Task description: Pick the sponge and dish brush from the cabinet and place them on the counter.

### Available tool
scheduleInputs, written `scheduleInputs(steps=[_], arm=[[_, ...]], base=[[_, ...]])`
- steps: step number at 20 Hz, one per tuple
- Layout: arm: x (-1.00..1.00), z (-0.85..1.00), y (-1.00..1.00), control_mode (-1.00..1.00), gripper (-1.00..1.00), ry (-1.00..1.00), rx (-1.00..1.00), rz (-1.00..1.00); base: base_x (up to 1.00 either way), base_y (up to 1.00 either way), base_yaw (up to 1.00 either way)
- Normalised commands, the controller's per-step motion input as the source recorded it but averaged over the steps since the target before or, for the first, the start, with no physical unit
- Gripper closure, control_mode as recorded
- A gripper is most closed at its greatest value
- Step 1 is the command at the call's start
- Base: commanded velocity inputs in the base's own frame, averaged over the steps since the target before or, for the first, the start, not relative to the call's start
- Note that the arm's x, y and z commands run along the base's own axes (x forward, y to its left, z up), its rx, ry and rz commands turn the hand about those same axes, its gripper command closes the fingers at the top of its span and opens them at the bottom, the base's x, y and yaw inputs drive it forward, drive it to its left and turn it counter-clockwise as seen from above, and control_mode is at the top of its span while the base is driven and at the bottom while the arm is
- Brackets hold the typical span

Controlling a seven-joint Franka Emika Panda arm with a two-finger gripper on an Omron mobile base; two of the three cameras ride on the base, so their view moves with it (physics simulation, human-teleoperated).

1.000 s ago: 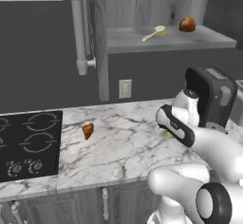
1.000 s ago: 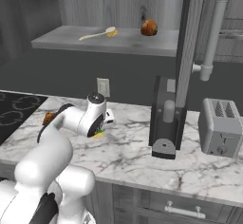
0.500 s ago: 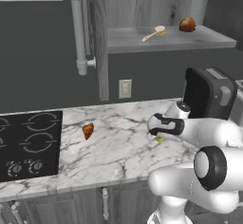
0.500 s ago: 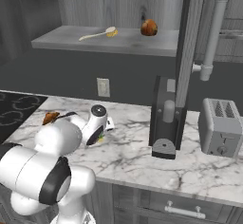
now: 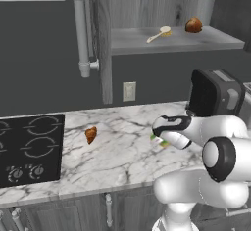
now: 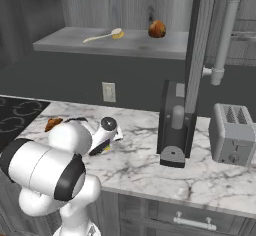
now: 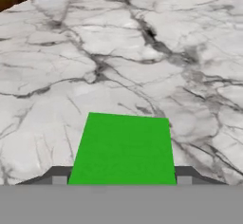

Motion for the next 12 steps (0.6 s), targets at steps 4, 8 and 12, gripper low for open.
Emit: scheduleInputs(steps=[4, 8, 12], arm=[[0.0, 0.49, 0.0, -1.0, -1.0, -0.04, 0.05, 0.0], [-0.01, 0.5, 0.0, -1.0, -1.0, 0.0, 0.05, -0.01], [-0.06, 0.41, 0.0, -1.0, -1.0, 0.02, 0.04, 0.0]], base=[[0.0, 0.0, 0.0], [0.0, 0.0, 0.0], [0.0, 0.0, 0.0]])
